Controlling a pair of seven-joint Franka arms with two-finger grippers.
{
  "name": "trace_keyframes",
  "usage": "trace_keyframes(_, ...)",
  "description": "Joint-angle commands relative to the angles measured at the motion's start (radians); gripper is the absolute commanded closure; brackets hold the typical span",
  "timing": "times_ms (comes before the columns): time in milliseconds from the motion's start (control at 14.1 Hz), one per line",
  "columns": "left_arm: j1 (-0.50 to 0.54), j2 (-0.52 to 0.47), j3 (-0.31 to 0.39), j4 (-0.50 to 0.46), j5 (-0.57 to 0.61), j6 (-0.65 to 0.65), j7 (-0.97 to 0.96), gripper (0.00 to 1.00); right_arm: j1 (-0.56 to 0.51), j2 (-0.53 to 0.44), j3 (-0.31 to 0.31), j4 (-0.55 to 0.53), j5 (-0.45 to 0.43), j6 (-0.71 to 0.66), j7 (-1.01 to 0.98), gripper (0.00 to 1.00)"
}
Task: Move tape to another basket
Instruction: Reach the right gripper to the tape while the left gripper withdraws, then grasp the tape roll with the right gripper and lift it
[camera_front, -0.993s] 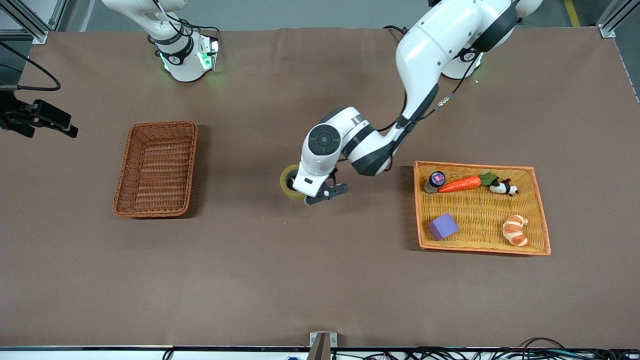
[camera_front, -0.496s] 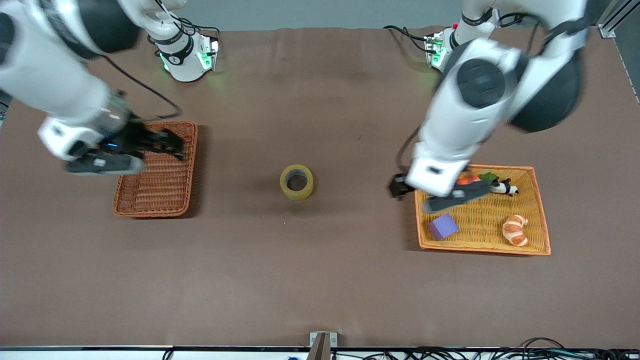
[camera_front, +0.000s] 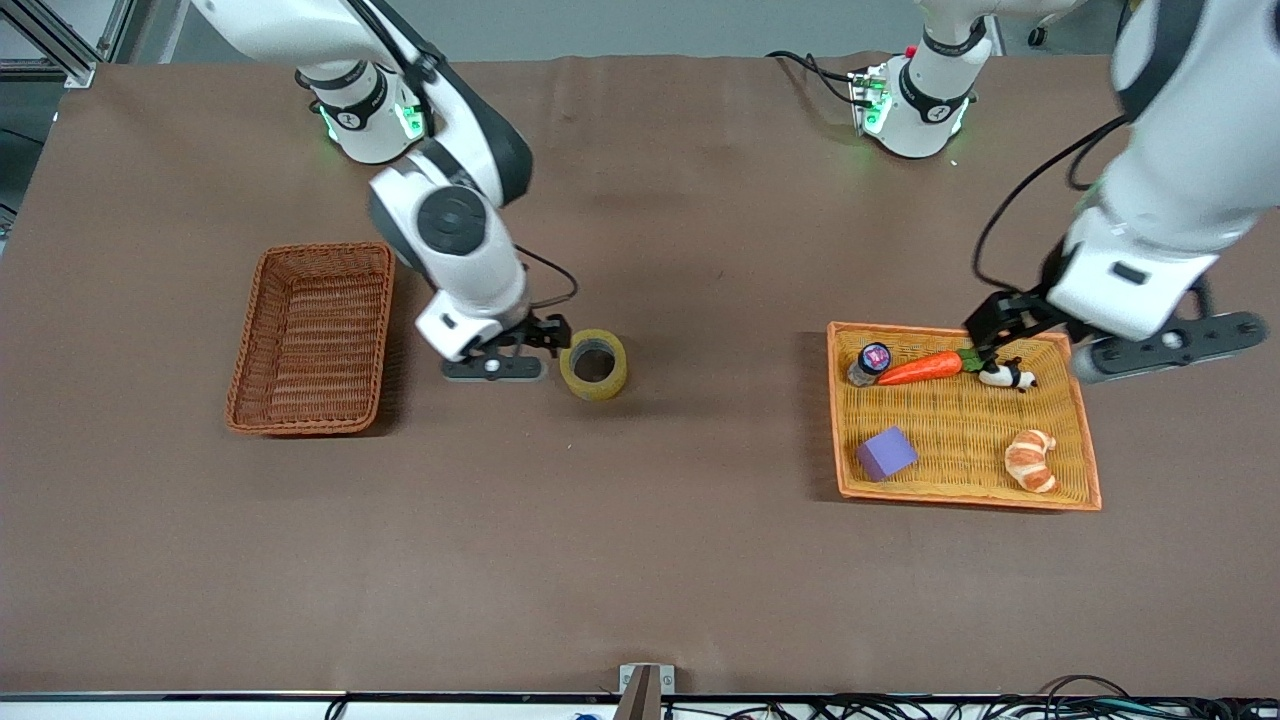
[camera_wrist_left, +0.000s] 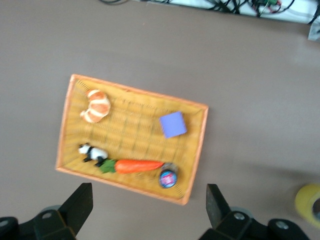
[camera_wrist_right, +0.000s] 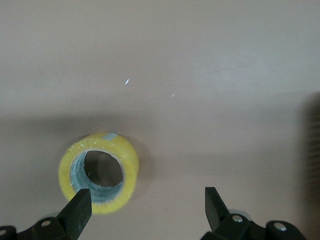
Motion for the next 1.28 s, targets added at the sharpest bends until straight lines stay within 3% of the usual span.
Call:
trace_keyframes(0, 0.029, -0.112, 0.045, -0.105, -0.072, -0.02, 0.097, 0.0, 0.016, 0.099, 0.005, 0.012, -0.117, 0.064, 0.085, 0.0)
trace_keyframes(213, 0.02, -0.207, 0.129, -0.231, -0.124, -0.007, 0.224, 0.0, 0.045, 0.162, 0.004, 0.005, -0.144, 0.149, 0.085, 0.0)
trace_keyframes(426, -0.055, -0.278, 0.235, -0.31, -0.129, -0.007, 0.292, 0.0, 0.058, 0.187, 0.004, -0.015, -0.21, 0.163, 0.087, 0.0)
trace_keyframes(638, -0.046, -0.279, 0.235, -0.309, -0.128, -0.009, 0.301, 0.0, 0.052, 0.193, 0.004, -0.05, -0.26, 0.212, 0.087, 0.0)
trace_keyframes(780, -0.049, -0.275, 0.234, -0.306, -0.122, -0.007, 0.301, 0.0, 0.053, 0.207, 0.004, -0.049, -0.292, 0.212, 0.09, 0.06)
trace_keyframes(851, -0.054, -0.275, 0.232, -0.303, -0.119, -0.007, 0.298, 0.0, 0.055, 0.21, 0.002, -0.049, -0.309, 0.212, 0.097, 0.16)
trace_keyframes(993, -0.055, -0.275, 0.229, -0.298, -0.117, -0.012, 0.3, 0.0, 0.055, 0.21, 0.004, -0.044, -0.333, 0.209, 0.117, 0.62)
trace_keyframes(1135, -0.055, -0.276, 0.229, -0.295, -0.115, -0.017, 0.3, 0.0, 0.059, 0.21, 0.004, -0.041, -0.335, 0.206, 0.178, 0.91)
trace_keyframes(1206, -0.057, -0.279, 0.228, -0.295, -0.117, -0.02, 0.296, 0.0, 0.064, 0.21, 0.004, -0.038, -0.336, 0.198, 0.212, 1.0)
